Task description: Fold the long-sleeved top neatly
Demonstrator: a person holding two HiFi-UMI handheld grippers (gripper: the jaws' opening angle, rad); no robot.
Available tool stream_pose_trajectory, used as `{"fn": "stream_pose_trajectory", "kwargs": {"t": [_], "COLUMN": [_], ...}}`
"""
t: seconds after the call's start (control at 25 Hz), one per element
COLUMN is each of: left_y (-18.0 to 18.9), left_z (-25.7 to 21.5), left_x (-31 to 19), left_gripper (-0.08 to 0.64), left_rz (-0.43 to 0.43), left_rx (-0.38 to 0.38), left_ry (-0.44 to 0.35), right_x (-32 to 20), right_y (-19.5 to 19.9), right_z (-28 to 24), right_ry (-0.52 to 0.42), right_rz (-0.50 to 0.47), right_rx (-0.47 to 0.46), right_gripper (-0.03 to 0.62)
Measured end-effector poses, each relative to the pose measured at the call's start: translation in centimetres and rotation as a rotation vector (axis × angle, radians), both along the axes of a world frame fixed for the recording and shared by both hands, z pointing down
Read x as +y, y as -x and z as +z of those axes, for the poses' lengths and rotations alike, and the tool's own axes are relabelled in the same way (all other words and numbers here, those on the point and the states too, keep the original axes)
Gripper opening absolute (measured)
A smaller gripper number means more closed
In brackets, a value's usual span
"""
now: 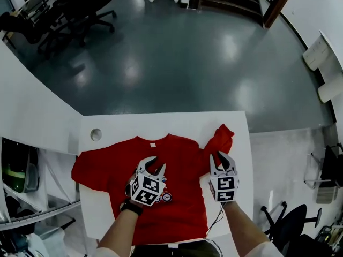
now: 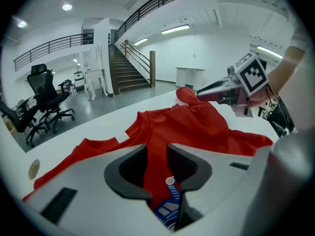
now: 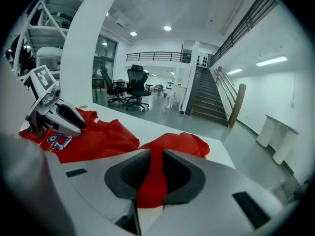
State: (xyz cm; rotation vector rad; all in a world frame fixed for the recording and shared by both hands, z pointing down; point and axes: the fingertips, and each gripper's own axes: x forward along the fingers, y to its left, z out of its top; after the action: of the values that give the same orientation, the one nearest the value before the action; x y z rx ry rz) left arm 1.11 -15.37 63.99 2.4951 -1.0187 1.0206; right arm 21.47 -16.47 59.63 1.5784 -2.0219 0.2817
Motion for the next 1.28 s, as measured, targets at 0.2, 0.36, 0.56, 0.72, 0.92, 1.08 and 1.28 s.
{"fn": "stream_pose_trajectory", "kwargs": {"t": [0.2,0.36,0.56,0.72,0.92,1.08,1.28], "left_y": [-0.2,-0.3,-0.2,-0.1,-0.1,0.0,0.1], "left_z": [0.7,0.6,0.8,0.9,0.9,1.0,1.1], "left_x": [0.0,-0.1,-0.1,-0.1,-0.1,-0.1,-0.1], "left_gripper": [0.126,0.112,0.114,0.114,0.112,0.114,0.114], "left_rz": [-0.019,-0.017,-0.012,-0.010,-0.013,-0.014,-0.015], "left_rx": [-0.082,-0.088,-0.077,-0.074,-0.072,-0.071,-0.068], "left_ry": [-0.004,0.006,0.044,0.062,0.073,0.088,0.090], "right_x": [-1.9,-3.6,-5.5,-7.0,-8.6,-9.6,-10.7], "right_y": [-2.1,-3.3,-5.0,-6.4,-8.3,-10.0,-11.1], "right_z": [0.2,0.1,-0.1,-0.5,-1.5,-1.7,0.2], "right_ry": [0.012,0.010,0.009,0.006,-0.015,-0.014,0.068], "right_rz": [-0.037,-0.054,-0.046,-0.052,-0.054,-0.050,-0.086], "right_rx": [0.003,0.004,0.005,0.018,0.019,0.026,0.003], "right_gripper": [0.091,0.091,0.091,0.091,0.095,0.100,0.101]}}
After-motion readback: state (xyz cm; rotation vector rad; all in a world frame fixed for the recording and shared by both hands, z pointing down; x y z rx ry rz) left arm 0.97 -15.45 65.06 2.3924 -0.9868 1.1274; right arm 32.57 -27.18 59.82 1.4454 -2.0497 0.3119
